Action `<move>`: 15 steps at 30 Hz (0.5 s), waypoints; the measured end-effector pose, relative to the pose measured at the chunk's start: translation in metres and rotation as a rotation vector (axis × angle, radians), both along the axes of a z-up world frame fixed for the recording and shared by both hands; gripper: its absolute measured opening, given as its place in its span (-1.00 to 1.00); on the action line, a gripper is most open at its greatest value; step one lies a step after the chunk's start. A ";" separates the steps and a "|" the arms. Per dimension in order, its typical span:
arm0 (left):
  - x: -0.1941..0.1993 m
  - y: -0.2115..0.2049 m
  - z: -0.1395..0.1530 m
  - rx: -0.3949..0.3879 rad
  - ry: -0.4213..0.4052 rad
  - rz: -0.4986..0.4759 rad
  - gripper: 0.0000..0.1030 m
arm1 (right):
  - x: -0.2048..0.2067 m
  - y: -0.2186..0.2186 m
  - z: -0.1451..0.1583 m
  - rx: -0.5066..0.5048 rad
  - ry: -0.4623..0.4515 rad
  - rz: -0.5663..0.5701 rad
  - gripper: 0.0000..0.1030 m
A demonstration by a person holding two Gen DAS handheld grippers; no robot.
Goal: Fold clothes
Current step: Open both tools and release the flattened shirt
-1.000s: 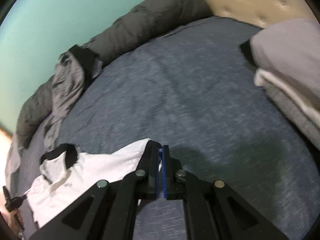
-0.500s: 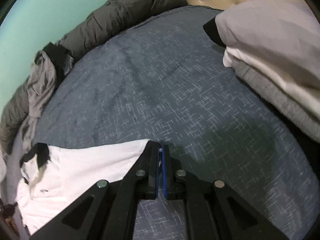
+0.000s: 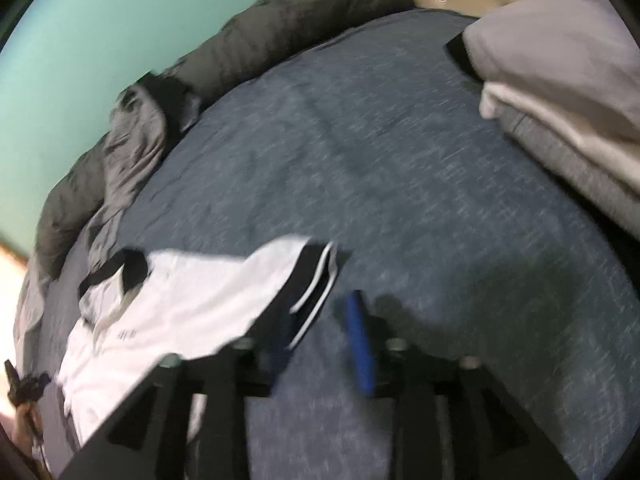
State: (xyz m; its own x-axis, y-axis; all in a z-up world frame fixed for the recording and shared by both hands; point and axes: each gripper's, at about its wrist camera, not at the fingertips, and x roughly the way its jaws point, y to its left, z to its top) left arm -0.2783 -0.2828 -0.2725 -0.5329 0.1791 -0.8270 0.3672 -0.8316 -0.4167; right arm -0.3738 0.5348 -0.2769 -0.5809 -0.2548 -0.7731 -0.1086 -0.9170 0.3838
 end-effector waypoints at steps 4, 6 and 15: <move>0.023 0.002 0.001 0.015 0.004 -0.012 -0.42 | 0.013 -0.020 -0.010 -0.060 -0.001 0.091 -0.21; 0.032 0.007 -0.001 0.013 0.005 -0.028 -0.42 | 0.014 -0.030 -0.015 -0.067 0.008 0.119 -0.21; 0.050 0.025 -0.007 0.027 -0.007 -0.074 -0.41 | 0.006 -0.061 -0.009 -0.024 -0.019 0.197 -0.87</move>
State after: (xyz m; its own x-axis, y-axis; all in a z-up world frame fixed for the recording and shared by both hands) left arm -0.2279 -0.2580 -0.2799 -0.5114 0.2400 -0.8251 0.3077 -0.8453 -0.4367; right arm -0.3677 0.4739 -0.2858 -0.5029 -0.3808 -0.7759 0.0646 -0.9118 0.4056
